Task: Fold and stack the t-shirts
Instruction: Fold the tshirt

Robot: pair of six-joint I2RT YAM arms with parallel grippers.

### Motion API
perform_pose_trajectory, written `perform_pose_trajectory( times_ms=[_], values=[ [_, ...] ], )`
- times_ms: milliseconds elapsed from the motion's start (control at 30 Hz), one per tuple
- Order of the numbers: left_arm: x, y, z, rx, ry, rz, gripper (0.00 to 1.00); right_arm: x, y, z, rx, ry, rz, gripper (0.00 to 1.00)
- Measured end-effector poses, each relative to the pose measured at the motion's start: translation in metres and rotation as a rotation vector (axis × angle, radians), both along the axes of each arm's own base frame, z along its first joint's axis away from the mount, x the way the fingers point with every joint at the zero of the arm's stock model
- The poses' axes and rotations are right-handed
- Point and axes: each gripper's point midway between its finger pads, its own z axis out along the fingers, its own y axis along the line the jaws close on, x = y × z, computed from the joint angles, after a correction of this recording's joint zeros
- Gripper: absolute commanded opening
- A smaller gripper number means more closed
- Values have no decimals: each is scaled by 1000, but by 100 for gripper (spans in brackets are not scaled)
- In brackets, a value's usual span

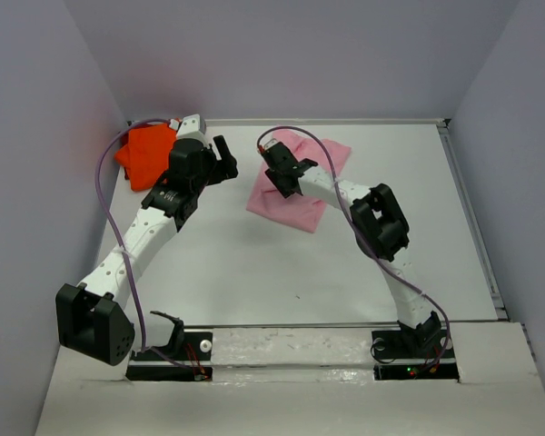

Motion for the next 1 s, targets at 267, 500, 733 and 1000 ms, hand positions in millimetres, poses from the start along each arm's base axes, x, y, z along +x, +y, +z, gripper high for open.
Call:
perform_pose_trajectory(
  times_ms=[267, 500, 733, 1000],
  values=[
    [0, -1, 0, -2, 1, -6, 83, -1, -2, 13, 8, -20, 0, 19],
    [0, -1, 0, -2, 0, -6, 83, 1, -1, 15, -2, -23, 14, 0],
    [0, -1, -1, -2, 2, -6, 83, 6, 2, 17, -9, -33, 28, 0],
    [0, -1, 1, -4, -4, -6, 83, 19, 15, 34, 26, -70, 52, 0]
  ],
)
